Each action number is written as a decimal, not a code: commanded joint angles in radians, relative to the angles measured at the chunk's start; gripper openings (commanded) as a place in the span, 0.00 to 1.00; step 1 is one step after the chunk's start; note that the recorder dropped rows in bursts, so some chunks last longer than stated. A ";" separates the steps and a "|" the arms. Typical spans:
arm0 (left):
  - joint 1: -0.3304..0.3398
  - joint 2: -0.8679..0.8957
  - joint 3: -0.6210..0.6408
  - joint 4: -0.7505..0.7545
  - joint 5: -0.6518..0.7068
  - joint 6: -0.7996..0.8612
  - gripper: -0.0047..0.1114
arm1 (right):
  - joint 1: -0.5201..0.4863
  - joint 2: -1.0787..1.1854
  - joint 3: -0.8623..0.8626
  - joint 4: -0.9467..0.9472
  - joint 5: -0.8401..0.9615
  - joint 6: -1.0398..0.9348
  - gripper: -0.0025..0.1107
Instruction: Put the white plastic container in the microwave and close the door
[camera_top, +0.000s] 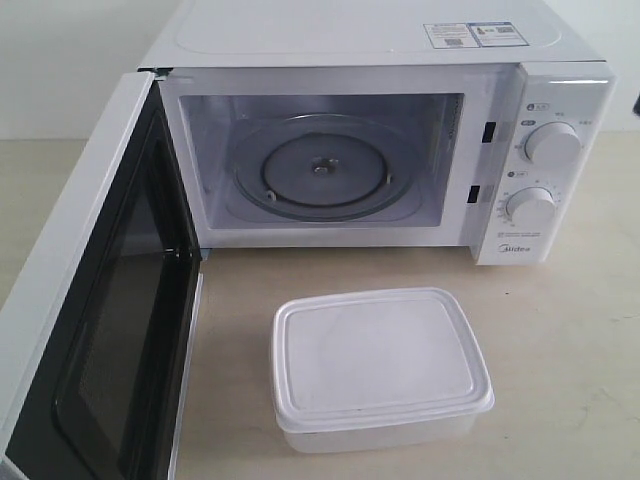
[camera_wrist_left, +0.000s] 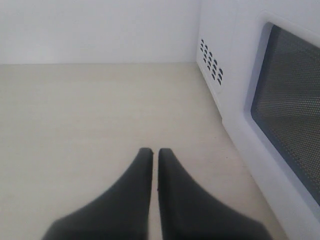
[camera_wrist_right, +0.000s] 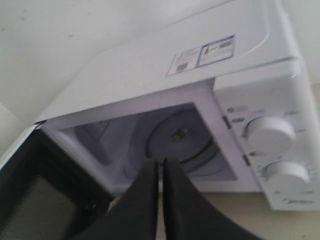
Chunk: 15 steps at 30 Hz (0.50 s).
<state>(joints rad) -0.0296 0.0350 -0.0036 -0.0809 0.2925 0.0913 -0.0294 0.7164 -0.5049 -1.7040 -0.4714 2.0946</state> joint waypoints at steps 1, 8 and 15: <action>0.003 -0.008 0.004 -0.005 0.001 -0.009 0.08 | 0.002 -0.006 0.105 0.150 -0.063 0.005 0.02; 0.003 -0.008 0.004 -0.005 0.001 -0.009 0.08 | 0.002 -0.006 0.288 0.445 -0.192 -0.040 0.02; 0.003 -0.008 0.004 -0.005 0.001 -0.009 0.08 | 0.002 -0.006 0.242 0.372 0.001 -0.194 0.02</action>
<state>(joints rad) -0.0296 0.0350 -0.0036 -0.0809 0.2925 0.0913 -0.0294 0.7164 -0.2353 -1.3031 -0.5814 1.9613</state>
